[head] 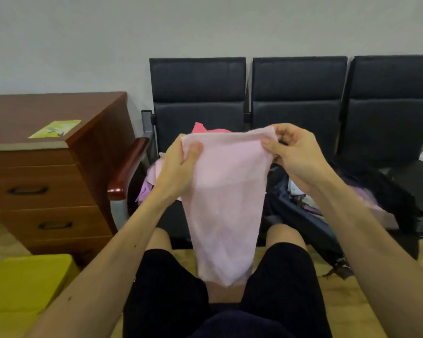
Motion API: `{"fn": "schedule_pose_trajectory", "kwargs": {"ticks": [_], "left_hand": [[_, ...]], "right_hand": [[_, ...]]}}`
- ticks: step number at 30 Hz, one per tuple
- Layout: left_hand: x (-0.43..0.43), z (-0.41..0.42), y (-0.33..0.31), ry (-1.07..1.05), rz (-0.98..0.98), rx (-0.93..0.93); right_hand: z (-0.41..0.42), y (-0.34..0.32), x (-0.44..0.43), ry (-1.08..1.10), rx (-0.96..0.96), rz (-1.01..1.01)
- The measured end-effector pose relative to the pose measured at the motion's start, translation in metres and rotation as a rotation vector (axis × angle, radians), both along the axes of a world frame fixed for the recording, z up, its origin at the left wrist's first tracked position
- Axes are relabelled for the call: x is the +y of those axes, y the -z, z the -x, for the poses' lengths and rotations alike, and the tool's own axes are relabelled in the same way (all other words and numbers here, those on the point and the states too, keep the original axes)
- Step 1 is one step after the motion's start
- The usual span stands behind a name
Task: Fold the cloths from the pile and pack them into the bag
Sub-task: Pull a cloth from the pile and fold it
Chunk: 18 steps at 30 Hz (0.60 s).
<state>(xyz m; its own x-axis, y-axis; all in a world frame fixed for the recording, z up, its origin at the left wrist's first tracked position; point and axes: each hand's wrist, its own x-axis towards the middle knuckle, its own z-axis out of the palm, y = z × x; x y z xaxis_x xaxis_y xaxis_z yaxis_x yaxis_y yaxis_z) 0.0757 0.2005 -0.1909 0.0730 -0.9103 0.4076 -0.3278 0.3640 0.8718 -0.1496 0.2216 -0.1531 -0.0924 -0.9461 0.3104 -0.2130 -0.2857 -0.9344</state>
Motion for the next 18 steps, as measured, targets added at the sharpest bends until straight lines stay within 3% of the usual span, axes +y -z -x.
{"fn": "schedule_pose_trajectory", "kwargs": {"ticks": [4,9,13,15,18], "left_hand": [[-0.007,0.007,0.011,-0.031,-0.077,0.11],[-0.014,0.016,0.017,0.033,-0.241,0.32],[-0.016,0.017,0.016,0.131,-0.294,0.389],[-0.019,0.016,0.016,0.137,-0.326,0.405],[-0.026,0.017,0.015,0.129,-0.351,0.419]], "right_hand": [[-0.002,0.016,-0.008,-0.017,-0.099,-0.048],[-0.009,0.038,-0.02,-0.087,-0.382,-0.156],[-0.027,0.068,-0.029,-0.189,-0.541,-0.353],[-0.035,0.097,-0.018,-0.321,-0.553,-0.49],[-0.047,0.127,0.001,-0.455,-0.406,-0.599]]}}
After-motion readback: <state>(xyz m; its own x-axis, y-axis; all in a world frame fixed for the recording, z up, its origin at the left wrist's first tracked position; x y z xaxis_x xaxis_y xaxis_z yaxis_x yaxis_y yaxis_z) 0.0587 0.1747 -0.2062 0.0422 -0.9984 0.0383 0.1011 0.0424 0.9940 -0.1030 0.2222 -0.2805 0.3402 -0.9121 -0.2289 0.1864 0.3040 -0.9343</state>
